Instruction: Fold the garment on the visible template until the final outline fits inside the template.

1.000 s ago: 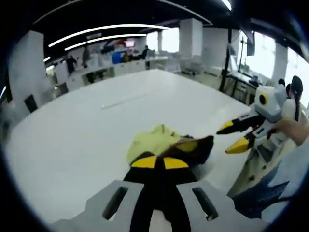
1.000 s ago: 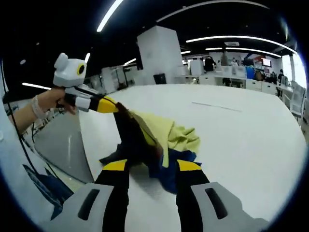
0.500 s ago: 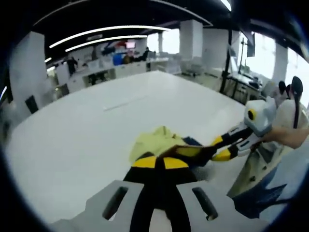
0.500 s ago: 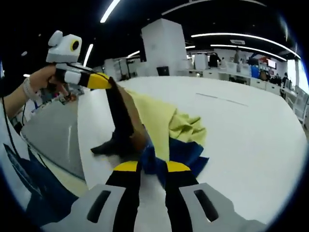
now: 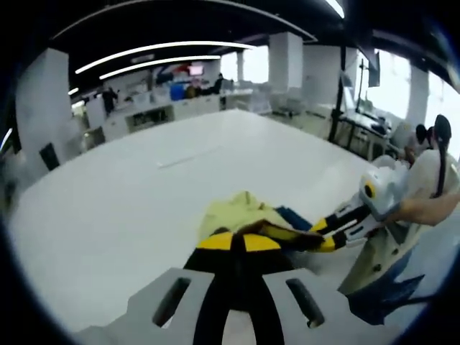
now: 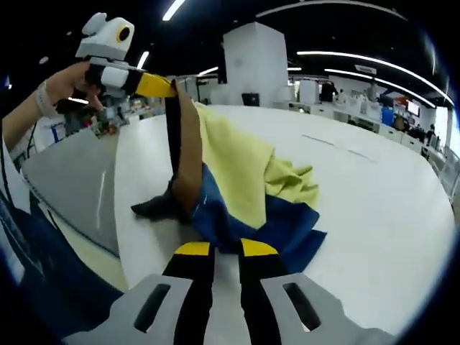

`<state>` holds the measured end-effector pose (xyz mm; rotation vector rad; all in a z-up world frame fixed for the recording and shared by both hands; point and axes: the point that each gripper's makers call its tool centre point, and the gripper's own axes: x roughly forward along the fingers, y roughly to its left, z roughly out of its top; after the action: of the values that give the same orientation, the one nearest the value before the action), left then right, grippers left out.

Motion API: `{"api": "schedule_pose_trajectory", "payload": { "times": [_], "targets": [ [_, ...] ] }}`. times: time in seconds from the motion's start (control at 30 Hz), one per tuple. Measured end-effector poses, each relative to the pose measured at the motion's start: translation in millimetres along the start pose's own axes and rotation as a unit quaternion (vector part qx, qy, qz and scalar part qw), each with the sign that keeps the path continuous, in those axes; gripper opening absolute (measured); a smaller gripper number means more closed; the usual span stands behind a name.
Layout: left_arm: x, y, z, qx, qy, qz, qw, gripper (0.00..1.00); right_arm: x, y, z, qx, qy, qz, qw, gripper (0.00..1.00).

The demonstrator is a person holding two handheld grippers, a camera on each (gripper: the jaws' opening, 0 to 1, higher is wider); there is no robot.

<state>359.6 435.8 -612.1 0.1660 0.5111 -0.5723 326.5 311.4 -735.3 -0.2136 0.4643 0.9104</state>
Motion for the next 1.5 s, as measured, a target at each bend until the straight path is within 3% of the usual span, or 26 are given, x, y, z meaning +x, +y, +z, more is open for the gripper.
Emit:
{"api": "schedule_pose_trajectory", "payload": {
  "times": [0.13, 0.7, 1.1, 1.27, 1.43, 1.5],
  "targets": [
    [-7, -1.4, 3.8, 0.000, -0.006, 0.003, 1.0000, 0.00, 3, 1, 3.9, -0.039, 0.004, -0.005, 0.9992, 0.09],
    [-27, 0.2, -0.6, 0.002, -0.005, 0.017, 0.9998, 0.00, -3, 0, 5.1, -0.043, 0.008, -0.010, 0.9990, 0.02],
    [-34, 5.6, -11.7, -0.008, -0.002, 0.022, 0.9997, 0.00, -19, -12, 23.4, -0.045, -0.005, -0.023, 0.9987, 0.02],
    [-37, 5.4, -16.0, -0.009, 0.000, 0.020, 0.9997, 0.00, -33, -33, 44.3, -0.053, -0.019, -0.049, 0.9972, 0.02],
    [-37, 3.5, -18.2, -0.016, -0.005, 0.018, 0.9997, 0.00, -50, -52, 82.6, -0.080, -0.046, -0.082, 0.9923, 0.01],
    [-36, 1.4, -21.6, -0.021, -0.005, 0.015, 0.9997, 0.00, -60, -60, 105.5, -0.094, -0.069, -0.099, 0.9882, 0.01]
  ]
}}
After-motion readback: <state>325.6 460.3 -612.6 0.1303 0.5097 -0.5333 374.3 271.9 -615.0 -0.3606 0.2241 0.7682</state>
